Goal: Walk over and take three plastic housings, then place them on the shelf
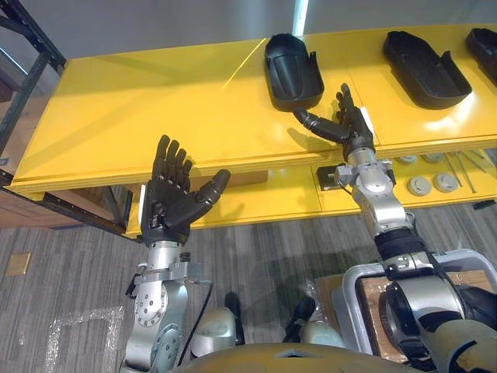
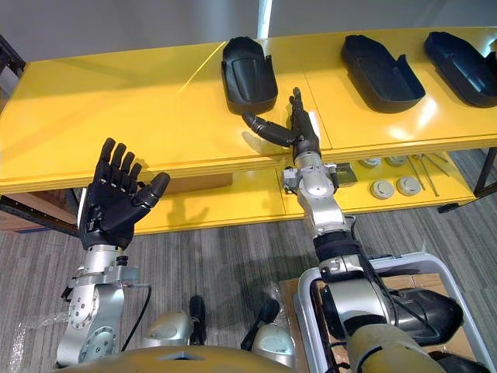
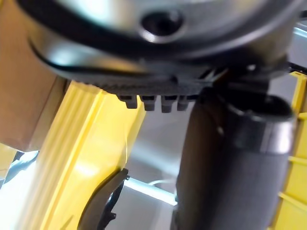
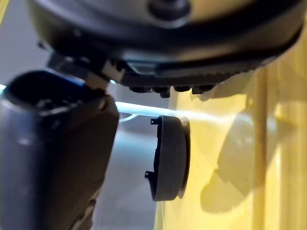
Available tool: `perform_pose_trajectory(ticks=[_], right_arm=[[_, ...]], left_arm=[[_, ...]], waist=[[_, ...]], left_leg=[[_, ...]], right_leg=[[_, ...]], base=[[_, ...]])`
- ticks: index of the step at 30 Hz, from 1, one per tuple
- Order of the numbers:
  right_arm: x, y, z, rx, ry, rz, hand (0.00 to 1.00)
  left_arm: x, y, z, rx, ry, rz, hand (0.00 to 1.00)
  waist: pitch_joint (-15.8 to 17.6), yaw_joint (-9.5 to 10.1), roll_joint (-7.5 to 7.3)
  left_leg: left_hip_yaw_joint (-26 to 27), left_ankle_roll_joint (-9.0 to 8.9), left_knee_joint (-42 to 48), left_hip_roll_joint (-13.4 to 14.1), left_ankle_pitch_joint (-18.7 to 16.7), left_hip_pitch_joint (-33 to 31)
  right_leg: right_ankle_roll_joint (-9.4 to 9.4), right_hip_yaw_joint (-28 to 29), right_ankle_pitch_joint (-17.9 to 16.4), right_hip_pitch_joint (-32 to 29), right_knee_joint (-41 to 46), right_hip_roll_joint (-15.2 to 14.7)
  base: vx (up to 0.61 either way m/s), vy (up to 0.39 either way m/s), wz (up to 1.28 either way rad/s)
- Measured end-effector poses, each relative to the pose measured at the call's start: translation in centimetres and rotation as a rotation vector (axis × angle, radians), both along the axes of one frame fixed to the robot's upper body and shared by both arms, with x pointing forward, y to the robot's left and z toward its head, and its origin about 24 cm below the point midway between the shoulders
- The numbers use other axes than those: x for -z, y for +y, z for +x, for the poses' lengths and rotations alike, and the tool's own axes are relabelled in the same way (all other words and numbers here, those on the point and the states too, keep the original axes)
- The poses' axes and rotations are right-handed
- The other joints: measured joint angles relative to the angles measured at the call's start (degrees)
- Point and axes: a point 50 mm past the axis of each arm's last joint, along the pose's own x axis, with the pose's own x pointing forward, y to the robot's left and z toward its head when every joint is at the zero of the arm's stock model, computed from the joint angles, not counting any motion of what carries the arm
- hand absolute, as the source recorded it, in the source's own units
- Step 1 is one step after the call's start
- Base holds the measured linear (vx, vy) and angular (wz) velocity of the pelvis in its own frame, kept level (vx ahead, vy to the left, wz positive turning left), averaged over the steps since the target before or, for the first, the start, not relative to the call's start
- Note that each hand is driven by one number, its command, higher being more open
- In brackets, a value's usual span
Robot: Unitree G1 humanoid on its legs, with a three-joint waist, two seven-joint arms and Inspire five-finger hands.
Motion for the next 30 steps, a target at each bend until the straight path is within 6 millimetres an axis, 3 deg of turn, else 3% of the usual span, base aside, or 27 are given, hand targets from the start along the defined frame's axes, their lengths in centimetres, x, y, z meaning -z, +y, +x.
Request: perform_pose_trajectory(ticks=[16,21,30], right_arm=[[-1.7,-0.2,2.1,-0.039,0.013,-0.068,1.0],[-2.8,0.0,2.6,-0.05,-0.005,-0.086,1.0],[-3.2,0.3,2.8,-0.056,-0.012,-0.088,1.0]], left_arm=[[0.7,-0.2,0.2,0.011,0.03,-0.036,1.0],[0.6,-0.4,0.2,0.02,0.029,-0.039,1.0],[0.7,-0.9,0.1,0.046,0.032,-0.047,1.0]], waist=[[-0.1,0.62,1.22],[0.4,0.95,2.19],[0.54,1.89,2.27]], left_leg=[[-1.28,0.14,0.0,-0.2,0.47,-0.72],[-1.69,0.28,-0.11,-0.32,0.93,-1.26],[-1.63,0.27,-0.09,-0.21,1.11,-1.54]], right_leg=[[-0.22,-1.18,-0.27,-0.31,0.63,-0.33],[-0.43,-1.57,-0.82,-1.27,2.19,-0.87],[-0.67,-1.45,-1.09,-2.01,3.16,-1.05]], base=[[0.0,0.028,0.04],[-0.01,0.023,0.04],[0.0,0.0,0.0]])
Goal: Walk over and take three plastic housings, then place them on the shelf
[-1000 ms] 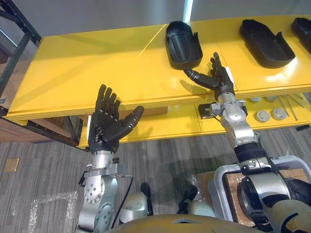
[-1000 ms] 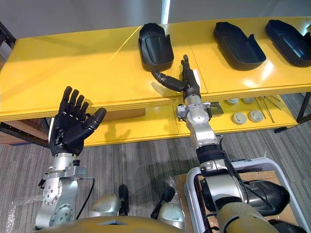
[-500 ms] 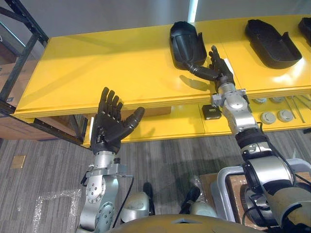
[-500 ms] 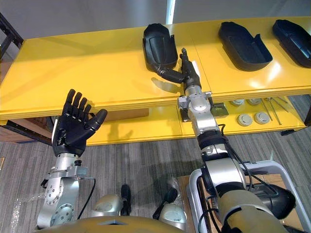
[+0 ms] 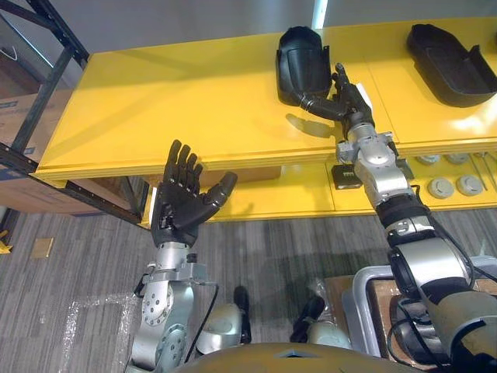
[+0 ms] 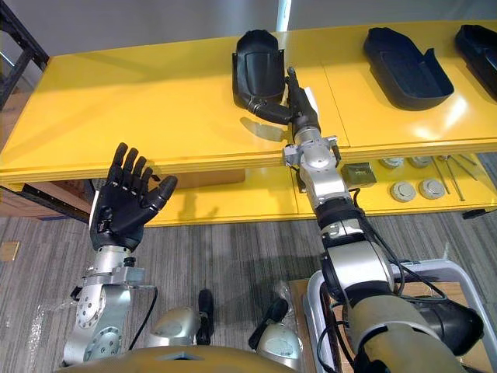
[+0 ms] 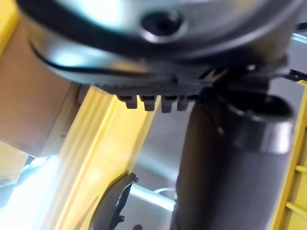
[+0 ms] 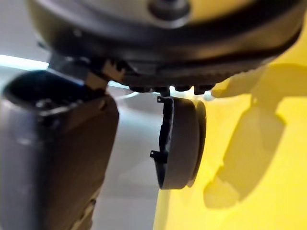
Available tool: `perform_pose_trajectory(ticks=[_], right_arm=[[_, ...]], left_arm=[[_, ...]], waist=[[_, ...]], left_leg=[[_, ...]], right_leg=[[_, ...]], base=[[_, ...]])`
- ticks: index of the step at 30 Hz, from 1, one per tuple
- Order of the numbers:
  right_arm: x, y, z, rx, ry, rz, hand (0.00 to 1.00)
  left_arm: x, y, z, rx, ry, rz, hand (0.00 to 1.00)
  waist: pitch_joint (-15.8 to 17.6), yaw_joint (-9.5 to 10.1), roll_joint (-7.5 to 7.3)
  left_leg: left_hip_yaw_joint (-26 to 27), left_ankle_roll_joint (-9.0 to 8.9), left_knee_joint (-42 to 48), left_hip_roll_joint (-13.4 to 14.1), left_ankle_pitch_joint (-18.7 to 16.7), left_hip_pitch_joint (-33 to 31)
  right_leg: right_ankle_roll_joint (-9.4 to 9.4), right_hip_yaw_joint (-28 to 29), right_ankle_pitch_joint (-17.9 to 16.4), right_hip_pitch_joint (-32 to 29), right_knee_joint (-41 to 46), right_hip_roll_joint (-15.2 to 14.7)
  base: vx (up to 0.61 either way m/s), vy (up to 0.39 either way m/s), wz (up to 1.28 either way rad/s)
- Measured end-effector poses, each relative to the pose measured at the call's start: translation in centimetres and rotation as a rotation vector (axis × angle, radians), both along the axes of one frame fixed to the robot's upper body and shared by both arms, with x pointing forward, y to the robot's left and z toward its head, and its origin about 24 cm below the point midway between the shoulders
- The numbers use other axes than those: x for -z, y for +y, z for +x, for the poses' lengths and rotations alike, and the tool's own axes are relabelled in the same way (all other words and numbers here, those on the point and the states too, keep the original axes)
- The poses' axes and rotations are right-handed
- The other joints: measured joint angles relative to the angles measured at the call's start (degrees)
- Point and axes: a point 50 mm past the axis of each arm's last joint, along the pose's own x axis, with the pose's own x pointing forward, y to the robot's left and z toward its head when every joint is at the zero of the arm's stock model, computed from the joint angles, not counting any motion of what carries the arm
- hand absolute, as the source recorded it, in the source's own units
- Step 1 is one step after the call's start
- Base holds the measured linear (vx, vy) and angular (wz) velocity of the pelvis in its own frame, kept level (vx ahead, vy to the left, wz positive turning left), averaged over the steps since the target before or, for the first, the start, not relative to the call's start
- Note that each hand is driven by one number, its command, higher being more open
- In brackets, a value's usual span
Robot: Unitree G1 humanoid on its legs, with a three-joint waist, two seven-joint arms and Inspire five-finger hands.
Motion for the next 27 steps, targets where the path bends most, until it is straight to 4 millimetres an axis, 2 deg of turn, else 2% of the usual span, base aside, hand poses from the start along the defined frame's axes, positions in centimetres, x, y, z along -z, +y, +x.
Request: perform_pose_trajectory(ticks=[10,13,15,17,20,22,24,27], right_arm=[[-2.0,0.3,0.1,0.044,-0.097,-0.02,1.0],[-3.7,1.4,-2.5,0.011,-0.272,0.003,1.0],[-4.3,3.1,-5.4,-0.074,-0.383,0.043,1.0],[-3.6,4.1,-7.1,-0.114,-0.404,0.065,1.0],[-1.2,4.2,-9.7,-0.123,-0.369,0.114,1.0],[1.7,3.7,-11.6,-0.137,-0.275,0.1,1.0],[3.2,3.7,-12.2,-0.147,-0.223,0.004,1.0],[3.3,3.6,-12.3,-0.184,-0.214,-0.138,1.0]], left_arm=[[0.1,-0.3,0.0,0.013,0.004,-0.003,1.0],[0.4,-0.7,0.0,0.029,0.019,-0.006,1.0],[0.7,-0.7,-0.1,0.025,0.032,-0.005,1.0],[0.8,-0.6,0.0,0.022,0.039,-0.003,1.0],[0.7,-0.6,0.1,0.021,0.031,0.002,1.0],[0.7,-0.5,0.1,0.019,0.031,0.008,1.0],[0.6,-0.4,0.2,0.026,0.026,0.023,1.0],[0.2,-0.7,0.9,0.044,0.001,0.029,1.0]], waist=[[1.44,-0.08,-0.12],[1.45,-0.33,-0.14],[1.44,-1.58,-0.21],[1.3,-2.73,-0.41],[0.58,-3.56,-1.75],[-0.34,-4.43,-3.34],[-1.01,-5.66,-4.3],[-1.92,-6.35,-4.69]], left_leg=[[0.88,-0.04,-0.06,0.16,0.06,0.01],[1.77,-0.08,-0.16,0.22,0.01,0.0],[2.86,-0.17,-0.4,0.24,-0.08,0.83],[4.01,-0.35,-1.21,0.24,-0.34,2.25],[5.97,-0.65,-1.6,0.56,-1.28,3.08],[7.62,-0.95,-2.01,0.8,-1.74,3.75],[8.48,-1.18,-1.93,1.08,-2.08,4.09],[9.28,-1.26,-1.82,1.19,-2.18,4.66]], right_leg=[[-0.17,0.99,-0.11,-0.8,0.65,-0.04],[-0.13,1.53,-0.08,-1.11,0.47,0.06],[0.14,2.44,0.15,-0.63,-0.32,0.3],[0.4,3.26,0.36,0.21,-1.15,0.59],[0.75,4.78,1.16,0.76,-3.21,1.42],[0.79,6.18,1.63,0.94,-4.35,2.02],[0.79,7.12,1.63,0.87,-4.37,2.33],[0.8,7.86,1.64,0.93,-4.37,2.43]], base=[[-0.01,0.009,-0.04],[0.02,0.016,-0.09],[0.04,0.009,-0.19],[0.05,0.02,-0.28],[0.03,0.02,-0.31],[0.05,0.026,-0.34],[0.05,0.033,-0.3],[0.03,0.047,-0.16]])
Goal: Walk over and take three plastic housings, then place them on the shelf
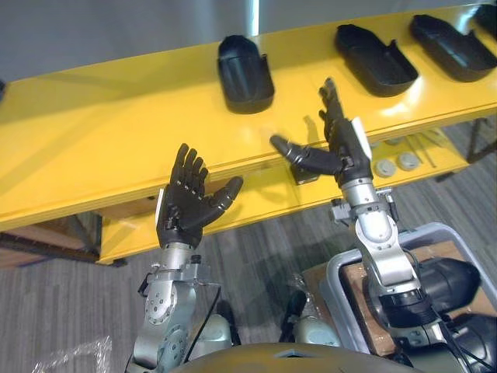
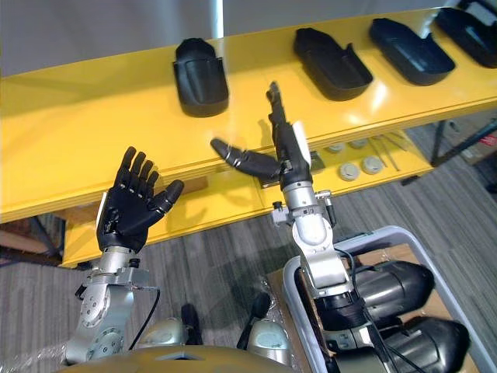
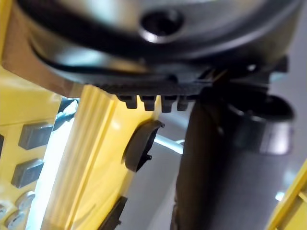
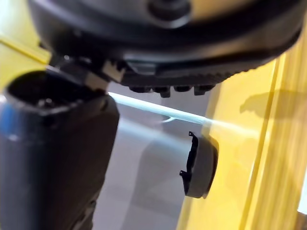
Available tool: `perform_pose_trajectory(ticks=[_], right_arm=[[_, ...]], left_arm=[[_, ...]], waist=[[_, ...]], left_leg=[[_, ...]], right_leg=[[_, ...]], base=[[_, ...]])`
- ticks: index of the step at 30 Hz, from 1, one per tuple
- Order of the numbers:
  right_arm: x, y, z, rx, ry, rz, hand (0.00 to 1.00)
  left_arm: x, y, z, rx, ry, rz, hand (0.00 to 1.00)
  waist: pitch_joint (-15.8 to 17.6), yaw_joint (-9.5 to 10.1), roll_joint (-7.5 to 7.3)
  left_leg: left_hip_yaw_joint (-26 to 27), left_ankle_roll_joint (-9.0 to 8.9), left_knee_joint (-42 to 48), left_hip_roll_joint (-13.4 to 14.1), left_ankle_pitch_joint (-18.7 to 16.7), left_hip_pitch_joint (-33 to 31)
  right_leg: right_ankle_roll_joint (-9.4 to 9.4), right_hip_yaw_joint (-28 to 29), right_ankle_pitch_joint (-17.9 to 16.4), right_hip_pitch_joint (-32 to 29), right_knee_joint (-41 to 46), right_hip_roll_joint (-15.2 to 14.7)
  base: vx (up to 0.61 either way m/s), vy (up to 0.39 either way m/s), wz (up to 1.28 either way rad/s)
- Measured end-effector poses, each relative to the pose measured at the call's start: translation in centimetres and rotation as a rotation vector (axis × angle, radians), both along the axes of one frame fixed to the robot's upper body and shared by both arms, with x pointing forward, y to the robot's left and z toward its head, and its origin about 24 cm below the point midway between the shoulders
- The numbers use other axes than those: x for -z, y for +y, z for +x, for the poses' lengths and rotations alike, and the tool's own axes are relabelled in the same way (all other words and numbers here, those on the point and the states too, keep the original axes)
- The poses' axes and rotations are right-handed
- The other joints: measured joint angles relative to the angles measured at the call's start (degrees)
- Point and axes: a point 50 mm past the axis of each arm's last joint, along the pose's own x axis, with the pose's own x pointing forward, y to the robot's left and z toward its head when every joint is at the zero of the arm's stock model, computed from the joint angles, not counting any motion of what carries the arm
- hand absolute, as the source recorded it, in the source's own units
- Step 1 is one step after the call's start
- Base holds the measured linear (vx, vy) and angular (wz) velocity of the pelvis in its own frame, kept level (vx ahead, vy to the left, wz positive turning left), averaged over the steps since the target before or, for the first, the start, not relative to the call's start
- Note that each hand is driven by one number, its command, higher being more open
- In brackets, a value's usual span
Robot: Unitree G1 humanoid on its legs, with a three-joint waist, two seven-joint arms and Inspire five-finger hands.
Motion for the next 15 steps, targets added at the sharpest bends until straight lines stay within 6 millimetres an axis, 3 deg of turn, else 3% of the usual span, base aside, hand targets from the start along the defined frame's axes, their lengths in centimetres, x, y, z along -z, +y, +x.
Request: perform_pose_trajectory(ticks=[3,8,12,15], right_arm=[[-0.9,0.3,0.4,-0.05,-0.044,-0.21,1.0],[-2.6,2.2,1.8,-0.082,-0.184,-0.551,1.0],[-2.3,1.6,3.1,-0.052,-0.197,-0.759,1.0],[-2.1,1.0,3.4,-0.044,-0.199,-0.851,1.0]], left_arm=[[-0.7,-0.2,0.7,0.003,-0.03,-0.001,1.0],[0.0,-0.1,0.6,-0.013,0.009,0.02,1.0],[1.0,0.3,0.2,-0.021,0.051,0.068,1.0],[1.6,0.5,0.1,-0.029,0.079,0.079,1.0]], waist=[[-1.69,0.16,-0.11],[-4.39,0.99,-0.51],[-5.37,2.47,-1.75],[-5.5,3.22,-1.61]], left_leg=[[-0.04,0.0,0.01,0.04,0.01,0.35],[-0.59,0.02,-0.14,-0.02,0.01,1.19],[-1.85,0.31,-0.43,-0.25,0.25,0.96],[-2.58,0.1,-1.24,-0.62,0.39,1.06]], right_leg=[[0.02,-0.14,0.02,0.35,-0.01,0.05],[0.2,-0.68,0.14,1.68,-0.03,-0.02],[0.24,-2.19,0.15,2.36,-0.04,-0.3],[0.28,-3.23,0.1,2.62,-0.05,-0.61]], base=[[0.02,0.058,0.05],[-0.02,0.058,0.08],[-0.05,0.047,0.18],[-0.05,0.048,0.15]])
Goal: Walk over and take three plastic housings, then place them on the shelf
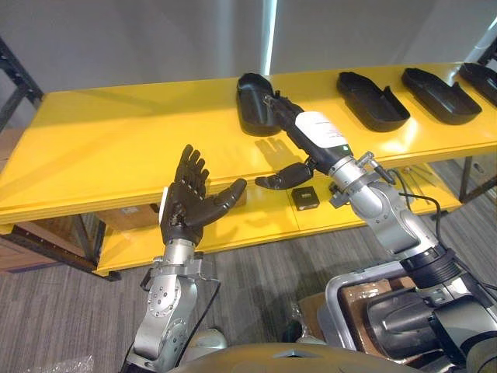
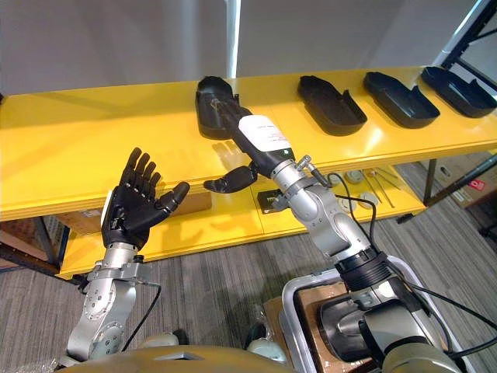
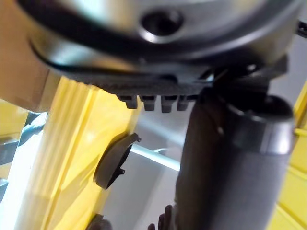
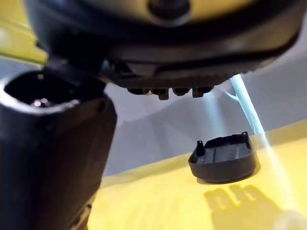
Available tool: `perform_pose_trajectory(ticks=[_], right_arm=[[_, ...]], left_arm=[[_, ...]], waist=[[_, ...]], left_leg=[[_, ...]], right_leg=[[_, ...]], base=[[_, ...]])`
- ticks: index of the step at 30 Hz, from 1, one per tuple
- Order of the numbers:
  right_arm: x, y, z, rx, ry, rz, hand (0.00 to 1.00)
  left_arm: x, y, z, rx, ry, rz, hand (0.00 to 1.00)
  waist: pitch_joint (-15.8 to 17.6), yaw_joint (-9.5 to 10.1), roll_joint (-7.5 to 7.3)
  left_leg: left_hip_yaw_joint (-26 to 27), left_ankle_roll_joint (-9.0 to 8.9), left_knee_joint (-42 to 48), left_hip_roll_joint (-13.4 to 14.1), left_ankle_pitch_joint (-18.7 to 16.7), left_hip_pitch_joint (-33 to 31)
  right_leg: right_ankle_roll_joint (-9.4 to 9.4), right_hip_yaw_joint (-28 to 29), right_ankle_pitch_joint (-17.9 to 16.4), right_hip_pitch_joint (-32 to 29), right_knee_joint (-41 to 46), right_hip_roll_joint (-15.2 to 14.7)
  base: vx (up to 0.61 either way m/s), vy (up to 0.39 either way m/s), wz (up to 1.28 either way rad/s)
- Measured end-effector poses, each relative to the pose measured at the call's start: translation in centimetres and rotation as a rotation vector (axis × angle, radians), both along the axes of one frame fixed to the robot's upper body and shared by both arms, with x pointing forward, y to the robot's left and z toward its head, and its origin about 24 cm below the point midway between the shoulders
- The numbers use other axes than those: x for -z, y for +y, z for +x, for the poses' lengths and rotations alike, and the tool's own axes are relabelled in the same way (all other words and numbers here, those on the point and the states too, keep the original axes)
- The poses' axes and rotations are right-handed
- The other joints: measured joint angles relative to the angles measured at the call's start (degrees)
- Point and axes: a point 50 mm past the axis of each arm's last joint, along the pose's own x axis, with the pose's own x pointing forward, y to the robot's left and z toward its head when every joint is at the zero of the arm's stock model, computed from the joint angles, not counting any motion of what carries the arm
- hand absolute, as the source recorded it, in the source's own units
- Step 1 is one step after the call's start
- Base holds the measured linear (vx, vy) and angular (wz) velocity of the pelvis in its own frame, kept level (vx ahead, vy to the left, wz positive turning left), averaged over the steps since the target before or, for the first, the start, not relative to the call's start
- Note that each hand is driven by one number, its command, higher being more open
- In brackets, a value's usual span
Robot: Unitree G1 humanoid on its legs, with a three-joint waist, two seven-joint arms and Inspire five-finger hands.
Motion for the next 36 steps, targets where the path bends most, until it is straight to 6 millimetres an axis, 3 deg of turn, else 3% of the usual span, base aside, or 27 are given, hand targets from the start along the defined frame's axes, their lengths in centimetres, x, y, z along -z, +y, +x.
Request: perform_pose_trajectory(ticks=[10,15,25,36], right_arm=[[1.4,-1.6,3.8,0.127,0.105,-0.209,1.0],[0.8,-3.3,6.1,0.267,0.206,-0.068,1.0],[0.0,-1.8,7.8,0.276,0.273,0.092,1.0],[-1.9,0.4,9.0,0.191,0.379,0.102,1.0]], left_arm=[[0.5,0.2,-0.4,0.031,0.02,0.012,1.0],[0.6,-0.1,-0.4,0.037,0.026,0.004,1.0],[1.0,-1.0,-0.3,0.063,0.066,-0.017,1.0],[1.1,-2.0,-0.2,0.094,0.09,-0.036,1.0]], waist=[[-0.13,1.17,0.16],[-0.17,2.14,0.23],[-0.19,2.73,0.63],[-0.04,3.15,0.99]], left_leg=[[-1.22,0.6,-2.0,-0.56,2.26,-0.08],[-1.64,0.61,-1.95,-0.57,2.53,-0.11],[-1.65,0.59,-1.78,-0.63,2.56,-0.19],[-1.82,0.58,-1.38,-0.64,2.55,-0.34]], right_leg=[[-0.01,-1.77,0.02,-0.14,-0.03,-0.2],[-0.02,-1.94,0.03,-0.13,-0.03,-0.21],[-0.04,-1.94,0.0,-0.12,-0.03,-0.31],[-0.08,-2.18,-0.02,-0.06,-0.02,-0.4]], base=[[0.02,0.032,0.08],[0.04,0.026,0.05],[0.0,0.007,0.0],[0.0,0.003,0.0]])
